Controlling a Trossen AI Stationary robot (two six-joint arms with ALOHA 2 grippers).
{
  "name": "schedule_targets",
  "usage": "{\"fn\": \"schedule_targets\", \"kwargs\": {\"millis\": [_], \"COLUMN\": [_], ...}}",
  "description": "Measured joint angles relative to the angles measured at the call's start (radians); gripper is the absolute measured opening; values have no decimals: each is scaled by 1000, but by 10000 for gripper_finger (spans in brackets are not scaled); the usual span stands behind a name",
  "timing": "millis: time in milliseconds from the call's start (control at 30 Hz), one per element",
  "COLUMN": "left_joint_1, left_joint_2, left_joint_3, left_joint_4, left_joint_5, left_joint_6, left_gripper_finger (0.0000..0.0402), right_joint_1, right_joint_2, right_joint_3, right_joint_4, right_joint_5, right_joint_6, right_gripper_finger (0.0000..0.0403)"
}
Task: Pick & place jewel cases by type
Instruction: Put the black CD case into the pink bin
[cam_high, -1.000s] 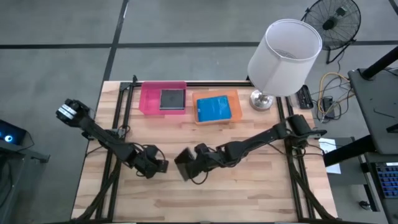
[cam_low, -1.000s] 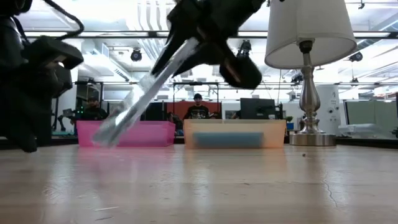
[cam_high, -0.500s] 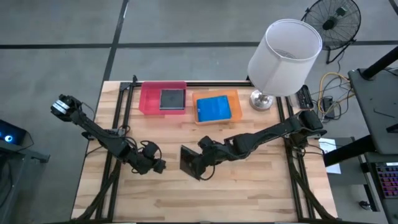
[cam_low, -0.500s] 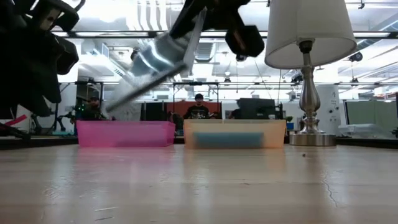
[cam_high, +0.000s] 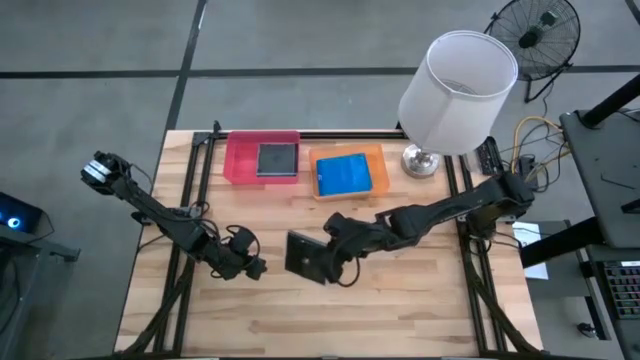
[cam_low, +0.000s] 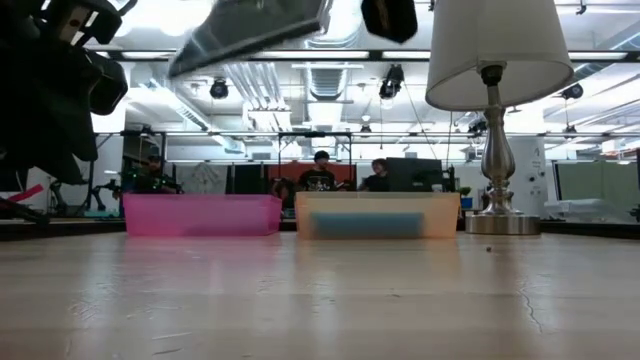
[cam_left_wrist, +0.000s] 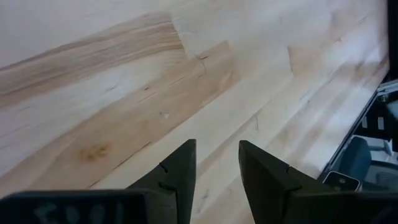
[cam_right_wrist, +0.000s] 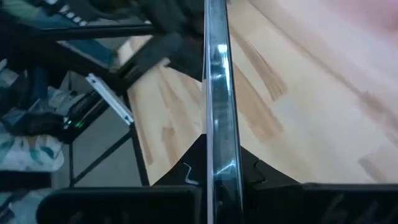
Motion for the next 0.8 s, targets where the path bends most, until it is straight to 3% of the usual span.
{"fn": "schedule_targets", "kwargs": {"millis": [633, 800], "left_joint_1": [0, 0], "left_joint_2": [0, 0], "left_joint_3": [1, 1], "left_joint_4": [-10, -20], "left_joint_5": [-5, -16], "left_joint_6": [7, 7], "left_gripper_finger": [103, 103], "right_joint_1": [1, 1], "right_joint_2": [-230, -275], "right_joint_3": [0, 0], "right_joint_4": [29, 27], "right_joint_5": [37, 36], "right_joint_6": [-593, -825], "right_gripper_finger": [13, 13]}}
